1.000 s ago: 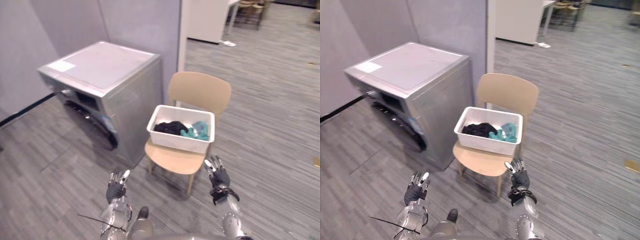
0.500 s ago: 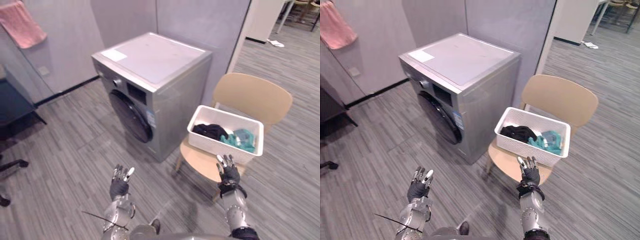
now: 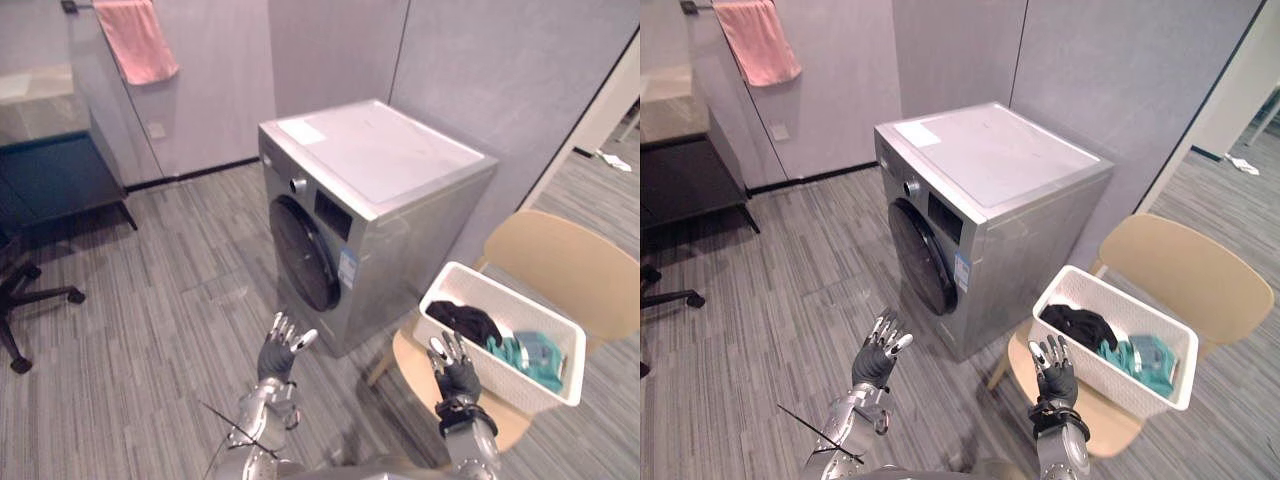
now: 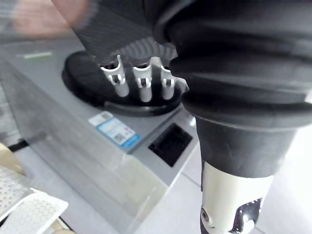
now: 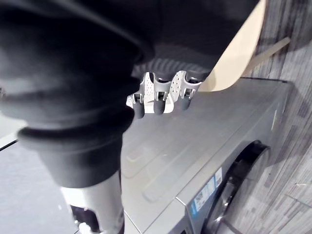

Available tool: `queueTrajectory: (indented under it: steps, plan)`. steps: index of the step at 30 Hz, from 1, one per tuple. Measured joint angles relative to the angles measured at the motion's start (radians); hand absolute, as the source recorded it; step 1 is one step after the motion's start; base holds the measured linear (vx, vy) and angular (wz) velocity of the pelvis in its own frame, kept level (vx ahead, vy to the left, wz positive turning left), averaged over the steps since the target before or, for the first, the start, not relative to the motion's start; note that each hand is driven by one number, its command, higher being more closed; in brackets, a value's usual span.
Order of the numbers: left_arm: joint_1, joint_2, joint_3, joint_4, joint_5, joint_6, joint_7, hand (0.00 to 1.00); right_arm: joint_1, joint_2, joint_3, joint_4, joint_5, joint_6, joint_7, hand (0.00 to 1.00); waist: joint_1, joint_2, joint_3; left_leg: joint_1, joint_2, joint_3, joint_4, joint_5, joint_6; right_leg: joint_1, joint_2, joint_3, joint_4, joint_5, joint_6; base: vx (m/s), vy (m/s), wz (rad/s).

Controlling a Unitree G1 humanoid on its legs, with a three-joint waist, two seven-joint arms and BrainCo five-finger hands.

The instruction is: Pick up the laundry basket with both hands and put the clothes into the washing machine.

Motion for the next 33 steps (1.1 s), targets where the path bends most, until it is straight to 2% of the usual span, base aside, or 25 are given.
queueTrajectory:
  steps: [1, 2, 3, 4, 5, 6, 7, 9, 10, 11, 12, 13, 15, 16, 17, 18, 19, 20, 21, 22, 23, 24, 27, 31, 33]
  plan:
    - [0.000, -0.001, -0.005, -0.006, -0.001, -0.001, 0.000, 0.00, -0.002, 0.001, -0.005, -0.003, 0.002, -0.009, -0.001, 0.00, -0.005, 0.018, 0.001, -0.044, 0.002, 0.004, 0.130, -0.013, -0.033, 0.014, 0.014, -0.021, -0.003, 0.004, -0.010, 0.34, -0.156, 0.56]
    - [0.003, -0.012, -0.009, -0.022, -0.005, -0.003, -0.002, 0.00, -0.012, -0.001, -0.003, -0.011, 0.019, -0.023, -0.003, 0.00, -0.018, 0.058, 0.019, -0.126, 0.013, 0.002, 0.410, 0.017, -0.113, 0.050, 0.056, -0.038, -0.011, -0.006, -0.025, 0.29, -0.126, 0.37]
    - [0.003, -0.025, -0.003, -0.022, -0.010, -0.002, -0.002, 0.00, -0.017, -0.001, 0.006, -0.015, 0.026, -0.022, -0.004, 0.00, -0.006, 0.085, 0.036, -0.192, 0.038, 0.006, 0.614, 0.045, -0.153, 0.090, 0.088, -0.035, -0.018, -0.007, -0.040, 0.33, -0.138, 0.14]
    - [0.003, -0.027, -0.001, -0.022, -0.010, -0.002, -0.002, 0.00, -0.018, -0.002, 0.012, -0.015, 0.028, -0.022, -0.005, 0.00, 0.006, 0.089, 0.039, -0.218, 0.052, 0.011, 0.664, 0.044, -0.149, 0.102, 0.095, -0.030, -0.019, -0.007, -0.040, 0.25, -0.094, -0.31]
    - [0.003, -0.026, 0.006, -0.021, -0.010, -0.001, -0.002, 0.00, -0.022, -0.002, 0.029, -0.015, 0.027, -0.021, -0.012, 0.00, 0.032, 0.083, 0.041, -0.268, 0.086, 0.023, 0.700, 0.043, -0.146, 0.120, 0.097, -0.016, -0.018, -0.010, -0.035, 0.24, -0.080, -0.56]
    - [0.003, -0.026, 0.028, -0.017, -0.009, -0.001, 0.001, 0.00, -0.038, -0.003, 0.041, -0.015, 0.027, -0.021, -0.027, 0.00, 0.046, 0.067, 0.048, -0.311, 0.134, 0.041, 0.638, 0.034, -0.129, 0.144, 0.094, 0.012, -0.026, -0.014, -0.027, 0.24, -0.065, -0.67]
    - [0.003, -0.026, 0.042, -0.011, -0.009, 0.003, 0.004, 0.00, -0.056, -0.004, 0.043, -0.018, 0.028, -0.022, -0.037, 0.00, 0.056, 0.053, 0.050, -0.327, 0.183, 0.063, 0.482, 0.019, -0.102, 0.168, 0.083, 0.029, -0.052, -0.021, -0.015, 0.24, -0.044, -0.52]
    - [0.004, -0.028, 0.043, -0.009, -0.008, 0.004, 0.005, 0.00, -0.070, -0.004, 0.033, -0.032, 0.028, -0.028, -0.046, 0.00, 0.055, 0.050, 0.048, -0.303, 0.238, 0.093, 0.211, 0.025, -0.111, 0.192, 0.069, 0.040, -0.077, -0.033, -0.001, 0.20, 0.043, -0.28]
    - [0.006, -0.030, 0.043, -0.008, -0.008, 0.004, 0.006, 0.00, -0.072, -0.005, 0.020, -0.044, 0.026, -0.033, -0.047, 0.00, 0.056, 0.051, 0.047, -0.265, 0.257, 0.109, 0.048, 0.056, -0.166, 0.211, 0.056, 0.055, -0.074, -0.051, 0.008, 0.32, 0.181, -0.39]
    - [0.022, -0.027, 0.040, -0.008, -0.008, 0.004, 0.005, 0.00, -0.074, -0.006, 0.020, -0.044, 0.016, -0.030, -0.048, 0.00, 0.058, 0.047, 0.043, -0.225, 0.269, 0.159, -0.034, 0.094, -0.214, 0.229, 0.036, 0.082, -0.050, -0.069, 0.036, 0.35, 0.225, -0.46]
    - [0.033, -0.025, 0.039, -0.008, -0.007, 0.005, 0.004, 0.00, -0.075, -0.005, 0.020, -0.044, 0.007, -0.027, -0.048, 0.00, 0.058, 0.046, 0.039, -0.203, 0.269, 0.194, -0.065, 0.122, -0.194, 0.237, 0.026, 0.097, -0.039, -0.075, 0.047, 0.46, 0.366, -0.68]
    - [0.055, -0.021, 0.038, -0.010, -0.006, 0.005, -0.002, 0.00, -0.081, -0.004, 0.027, -0.042, -0.011, -0.024, -0.049, 0.00, 0.060, 0.038, 0.020, -0.176, 0.257, 0.238, -0.098, 0.206, -0.172, 0.237, 0.003, 0.128, -0.021, -0.092, 0.076, 0.38, 0.332, -0.64]
    - [0.070, -0.002, 0.042, -0.014, -0.005, 0.005, -0.017, 0.00, -0.114, -0.005, 0.047, -0.036, -0.030, -0.018, -0.051, 0.00, 0.076, -0.002, -0.004, -0.147, 0.233, 0.318, -0.096, 0.207, -0.129, 0.226, -0.039, 0.194, 0.007, -0.092, 0.115, 0.36, 0.295, -0.70]
    - [0.066, 0.001, 0.047, -0.015, -0.004, 0.004, -0.017, 0.00, -0.132, -0.008, 0.047, -0.033, -0.038, -0.017, -0.051, 0.00, 0.085, 0.002, -0.002, -0.140, 0.242, 0.329, -0.101, 0.201, -0.118, 0.199, -0.040, 0.220, 0.046, -0.087, 0.133, 0.27, 0.235, -0.80]
    - [0.064, 0.002, 0.063, -0.016, -0.003, 0.003, -0.017, 0.00, -0.169, -0.014, 0.068, -0.025, -0.062, -0.014, -0.050, 0.00, 0.092, 0.008, 0.000, -0.109, 0.253, 0.350, -0.122, 0.200, -0.116, 0.184, -0.059, 0.233, 0.037, -0.119, 0.129, 0.17, 0.218, -0.72]
    - [0.064, -0.001, 0.071, -0.016, -0.003, 0.001, -0.017, 0.00, -0.191, -0.010, 0.085, -0.025, -0.076, -0.014, -0.042, 0.00, 0.097, 0.009, -0.005, -0.091, 0.255, 0.361, -0.138, 0.200, -0.116, 0.186, -0.088, 0.232, -0.019, -0.123, 0.142, 0.14, 0.227, -0.64]
    - [0.057, 0.000, 0.070, -0.016, -0.002, -0.004, -0.019, 0.00, -0.219, -0.010, 0.105, -0.022, -0.105, -0.014, -0.040, 0.00, 0.104, 0.005, -0.011, -0.086, 0.251, 0.369, -0.145, 0.200, -0.116, 0.187, -0.128, 0.228, -0.105, -0.104, 0.158, 0.07, 0.145, -0.29]
    - [0.049, 0.001, 0.070, -0.016, -0.002, -0.006, -0.021, 0.00, -0.234, -0.010, 0.110, -0.014, -0.111, -0.014, -0.040, 0.00, 0.103, -0.001, -0.013, -0.089, 0.248, 0.368, -0.145, 0.200, -0.116, 0.187, -0.144, 0.225, -0.144, -0.080, 0.152, 0.03, 0.049, 0.10]
    - [0.034, 0.007, 0.070, -0.018, -0.002, -0.006, -0.028, 0.00, -0.243, -0.010, 0.109, -0.005, -0.139, -0.016, -0.048, 0.00, 0.099, -0.021, -0.016, -0.101, 0.228, 0.356, -0.148, 0.199, -0.117, 0.185, -0.176, 0.214, -0.189, 0.022, 0.142, 0.01, -0.040, 0.64]
    - [0.027, 0.015, 0.069, -0.018, 0.001, -0.006, -0.034, 0.00, -0.243, -0.016, 0.093, 0.016, -0.157, -0.016, -0.047, 0.00, 0.082, -0.033, -0.021, -0.117, 0.211, 0.317, -0.155, 0.195, -0.117, 0.195, -0.191, 0.188, -0.201, 0.023, 0.163, 0.00, -0.070, 0.83]
    - [0.023, 0.016, 0.065, -0.018, 0.002, -0.006, -0.037, 0.00, -0.243, -0.028, 0.094, 0.020, -0.173, -0.012, -0.047, 0.00, 0.082, -0.033, -0.023, -0.123, 0.211, 0.297, -0.160, 0.195, -0.119, 0.201, -0.188, 0.163, -0.213, 0.023, 0.162, -0.08, -0.125, 1.01]
    - [0.025, 0.014, 0.064, -0.020, 0.003, -0.007, -0.038, 0.00, -0.243, -0.054, 0.098, 0.018, -0.201, -0.010, -0.051, 0.00, 0.085, -0.015, -0.024, -0.144, 0.211, 0.260, -0.182, 0.202, -0.130, 0.200, -0.179, 0.116, -0.230, 0.022, 0.158, -0.10, -0.110, 0.72]
    - [0.048, 0.014, 0.063, -0.020, 0.003, -0.006, -0.038, 0.00, -0.228, -0.076, 0.102, -0.014, -0.253, -0.016, -0.065, 0.00, 0.083, 0.004, -0.032, -0.172, 0.206, 0.217, -0.225, 0.235, -0.149, 0.171, -0.164, 0.067, -0.235, 0.028, 0.149, -0.13, -0.088, 0.57]
    - [0.071, 0.012, 0.060, -0.059, 0.004, -0.004, -0.037, 0.00, -0.113, -0.096, 0.172, -0.140, -0.348, 0.001, -0.058, 0.00, 0.088, -0.001, -0.038, -0.191, 0.221, 0.185, -0.301, 0.298, -0.164, 0.139, -0.144, 0.032, -0.256, 0.045, 0.130, -0.04, -0.088, 0.22]
    - [0.071, 0.012, 0.054, -0.059, 0.007, -0.003, -0.037, 0.00, -0.048, -0.096, 0.231, -0.170, -0.385, 0.005, -0.029, 0.00, 0.087, -0.004, -0.039, -0.191, 0.225, 0.185, -0.302, 0.303, -0.172, 0.138, -0.137, 0.035, -0.253, 0.047, 0.128, 0.04, -0.062, -0.06]
